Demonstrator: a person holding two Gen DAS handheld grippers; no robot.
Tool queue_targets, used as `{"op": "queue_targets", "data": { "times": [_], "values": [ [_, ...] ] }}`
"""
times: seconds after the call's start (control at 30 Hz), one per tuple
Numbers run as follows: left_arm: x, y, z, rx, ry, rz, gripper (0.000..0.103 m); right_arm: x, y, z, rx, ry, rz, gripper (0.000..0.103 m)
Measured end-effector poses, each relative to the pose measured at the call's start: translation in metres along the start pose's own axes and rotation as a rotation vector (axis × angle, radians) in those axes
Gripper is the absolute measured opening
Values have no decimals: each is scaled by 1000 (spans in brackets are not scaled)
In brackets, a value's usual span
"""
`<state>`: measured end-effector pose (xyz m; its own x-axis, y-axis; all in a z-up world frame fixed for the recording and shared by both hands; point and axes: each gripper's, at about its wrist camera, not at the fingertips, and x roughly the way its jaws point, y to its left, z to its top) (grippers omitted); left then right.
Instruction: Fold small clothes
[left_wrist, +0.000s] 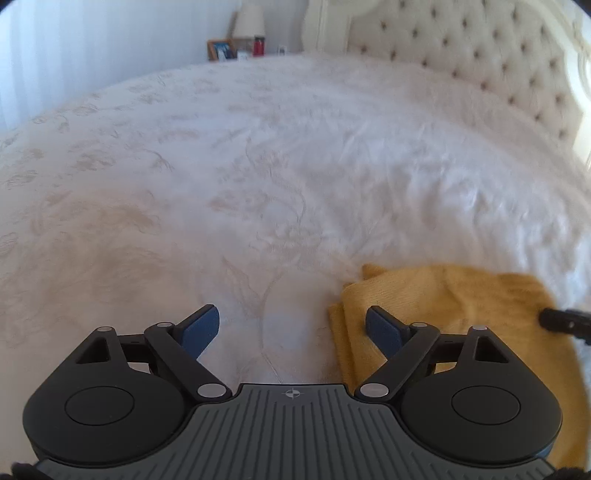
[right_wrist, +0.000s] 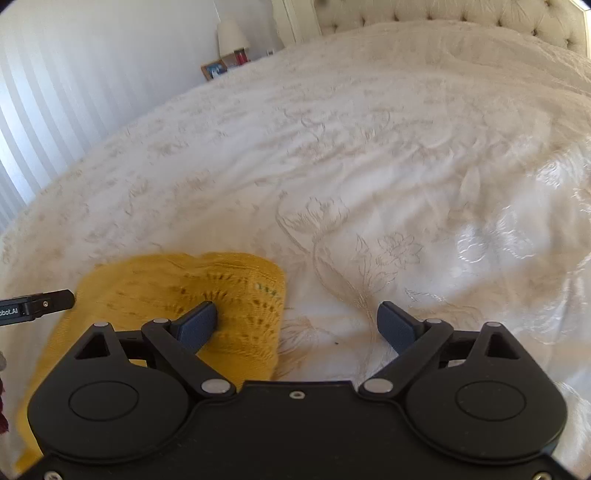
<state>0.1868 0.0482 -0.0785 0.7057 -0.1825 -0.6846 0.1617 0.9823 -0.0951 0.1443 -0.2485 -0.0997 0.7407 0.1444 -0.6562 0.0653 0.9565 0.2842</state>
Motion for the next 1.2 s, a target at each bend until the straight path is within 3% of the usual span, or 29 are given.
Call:
{"op": "queue_targets", "data": {
  "times": [0.17, 0.3, 0.37, 0.43, 0.63, 0.8, 0.9, 1.0, 1.1, 1.2],
  "values": [
    [-29, -9, -25, 78, 63, -80, 87, -34, 9, -18, -44, 41, 35, 96],
    [-25, -6, -49, 91, 119, -59, 88, -37, 9, -44, -116, 126, -32, 99],
    [-21, 5, -53, 43, 136, -52, 89, -40, 0, -51, -67, 125, -44, 100],
    [-28, 10, -50, 17, 121, -52, 88, -51, -5, -51, -15, 95, -30, 100],
    [-77, -6, -46, 53, 42, -60, 88, -104, 19, -50, -57, -66, -55, 102],
    [-120, -33, -55, 50, -32, -71, 88, -137, 37, -56, -77, -116, -97, 102],
    [-136, -50, -60, 72, -37, -39, 88, -147, 42, -61, -71, -111, -101, 102],
    [-145, -66, -66, 86, -26, 43, 88, -158, 46, -68, -57, -109, -73, 102],
    [-147, -76, -72, 94, 12, 110, 88, -169, 51, -73, -50, -113, -58, 102],
    [-146, -80, -77, 100, 67, 130, 88, -176, 57, -76, -53, -101, -96, 102]
  ]
}}
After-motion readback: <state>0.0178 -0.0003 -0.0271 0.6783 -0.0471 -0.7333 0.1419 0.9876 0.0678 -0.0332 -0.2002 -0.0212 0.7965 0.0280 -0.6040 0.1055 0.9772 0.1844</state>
